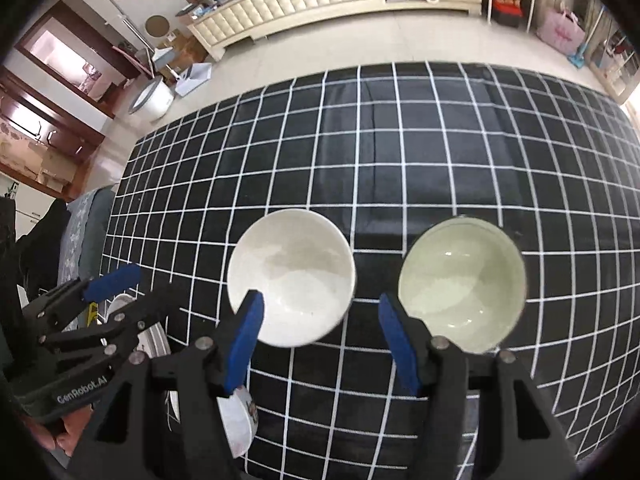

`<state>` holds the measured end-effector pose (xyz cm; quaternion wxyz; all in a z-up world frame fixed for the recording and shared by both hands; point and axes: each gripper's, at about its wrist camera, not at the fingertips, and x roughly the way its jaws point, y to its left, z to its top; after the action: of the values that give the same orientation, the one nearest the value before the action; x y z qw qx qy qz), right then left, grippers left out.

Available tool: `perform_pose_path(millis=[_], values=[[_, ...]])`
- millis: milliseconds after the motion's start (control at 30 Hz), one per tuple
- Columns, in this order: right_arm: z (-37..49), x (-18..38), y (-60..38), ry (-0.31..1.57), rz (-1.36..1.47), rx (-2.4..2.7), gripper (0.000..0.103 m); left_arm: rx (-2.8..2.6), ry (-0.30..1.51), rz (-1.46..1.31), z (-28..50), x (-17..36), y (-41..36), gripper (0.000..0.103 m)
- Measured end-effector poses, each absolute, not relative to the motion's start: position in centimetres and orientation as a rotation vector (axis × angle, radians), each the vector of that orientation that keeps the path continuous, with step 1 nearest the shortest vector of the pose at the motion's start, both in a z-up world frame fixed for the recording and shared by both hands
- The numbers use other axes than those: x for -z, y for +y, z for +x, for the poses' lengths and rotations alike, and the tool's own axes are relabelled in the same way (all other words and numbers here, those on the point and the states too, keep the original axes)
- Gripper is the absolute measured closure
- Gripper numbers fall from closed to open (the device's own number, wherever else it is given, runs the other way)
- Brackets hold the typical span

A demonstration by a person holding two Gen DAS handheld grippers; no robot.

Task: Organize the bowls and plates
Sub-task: 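Move the left tool to the cream bowl and grip its rim, then carry the cream bowl and lower it into the white bowl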

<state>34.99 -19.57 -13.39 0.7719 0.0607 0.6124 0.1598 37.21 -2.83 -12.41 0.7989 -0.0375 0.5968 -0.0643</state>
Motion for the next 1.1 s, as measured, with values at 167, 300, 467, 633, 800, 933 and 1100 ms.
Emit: perform_pose_path(millis=[167,300,467,633,800,933,1100], values=[[35.9,14.6,-19.5,1.352,0.135,-0.344,0.039,0.173,1.303,-0.042,38.4,13.7,-3.5,0.040],[36.7,15.6,-20.0,1.386,0.184,-0.345,0.039,0.184,1.339,-0.064,39.3,15.1,-3.4,0.040],[37.4,16.2,-20.2,1.389,0.152,-0.327,0.042,0.174,1.372,-0.081,40.3,16.7,-3.4,0.041],[37.8,17.3,-20.4,1.417,0.150,-0.332,0.057,0.180,1.401,-0.098,40.9,18.0,-3.5,0.058],[37.7,18.2,-20.6,1.437,0.173,-0.355,0.070,0.187,1.429,-0.112,40.8,18.9,-3.4,0.075],[37.6,18.9,-20.7,1.450,0.153,-0.340,0.077,0.203,1.446,-0.100,40.6,19.9,-3.6,0.082],[37.1,19.3,-21.2,1.434,0.142,-0.323,0.091,0.226,1.453,-0.112,40.1,20.3,-3.7,0.092]])
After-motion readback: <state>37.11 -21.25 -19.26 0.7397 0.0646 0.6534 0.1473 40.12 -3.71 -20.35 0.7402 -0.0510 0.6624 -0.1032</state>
